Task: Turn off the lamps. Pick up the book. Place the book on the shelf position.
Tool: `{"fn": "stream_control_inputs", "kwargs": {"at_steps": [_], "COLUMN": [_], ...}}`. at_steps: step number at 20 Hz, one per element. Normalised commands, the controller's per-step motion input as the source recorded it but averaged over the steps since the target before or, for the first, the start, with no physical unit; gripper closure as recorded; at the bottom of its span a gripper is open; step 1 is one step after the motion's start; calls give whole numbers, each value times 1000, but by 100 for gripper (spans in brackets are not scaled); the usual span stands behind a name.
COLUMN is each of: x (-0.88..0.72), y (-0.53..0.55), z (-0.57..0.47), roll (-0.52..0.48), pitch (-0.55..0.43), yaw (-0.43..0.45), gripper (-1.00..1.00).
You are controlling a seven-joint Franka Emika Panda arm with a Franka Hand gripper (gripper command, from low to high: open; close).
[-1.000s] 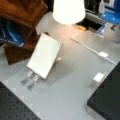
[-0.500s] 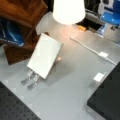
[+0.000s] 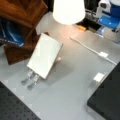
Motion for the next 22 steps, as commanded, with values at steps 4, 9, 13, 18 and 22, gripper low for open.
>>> {"fn": "stream_control_inputs", "kwargs": {"at_steps": [4,9,13,18,22], "x": [-178,-213,-240,-228,-254], "y": [211,191,105,45,14], "z": [-336,-401,-420,-439,-410], "roll": [50,61,69,78,91], "pitch": [-183,-187,-215,-229,-242], "yaw": [15,-17,-41,-45,-27], "gripper": [100,100,100,100,100]}}
